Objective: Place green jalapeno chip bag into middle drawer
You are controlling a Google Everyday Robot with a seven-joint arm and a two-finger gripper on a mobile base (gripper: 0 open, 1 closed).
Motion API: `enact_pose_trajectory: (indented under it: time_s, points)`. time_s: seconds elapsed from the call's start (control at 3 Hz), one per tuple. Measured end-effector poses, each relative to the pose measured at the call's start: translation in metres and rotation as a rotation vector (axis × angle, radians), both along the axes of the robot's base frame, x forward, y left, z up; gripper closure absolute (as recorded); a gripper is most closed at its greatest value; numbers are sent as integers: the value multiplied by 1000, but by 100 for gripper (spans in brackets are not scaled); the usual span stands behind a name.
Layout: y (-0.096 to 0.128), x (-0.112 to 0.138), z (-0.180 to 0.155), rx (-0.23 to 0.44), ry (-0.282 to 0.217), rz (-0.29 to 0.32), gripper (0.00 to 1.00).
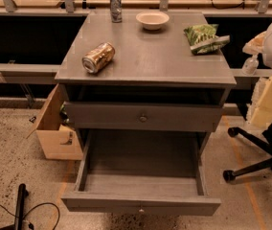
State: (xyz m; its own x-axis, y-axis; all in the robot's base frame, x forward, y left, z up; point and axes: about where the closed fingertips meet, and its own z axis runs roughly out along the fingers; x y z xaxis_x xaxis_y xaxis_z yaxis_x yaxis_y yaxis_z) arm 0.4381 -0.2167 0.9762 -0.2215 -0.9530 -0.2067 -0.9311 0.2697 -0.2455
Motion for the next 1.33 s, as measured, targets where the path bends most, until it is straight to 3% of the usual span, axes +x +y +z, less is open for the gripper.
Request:
enact_pose_trajectory:
  time_s: [0.67, 1.0, 1.33]
  points:
    - [-3, 8, 2, 22, -24, -22, 0]
    - [-22, 36, -4, 114, -81, -82, 0]
    - [-50, 81, -12, 232, -181, -147, 0]
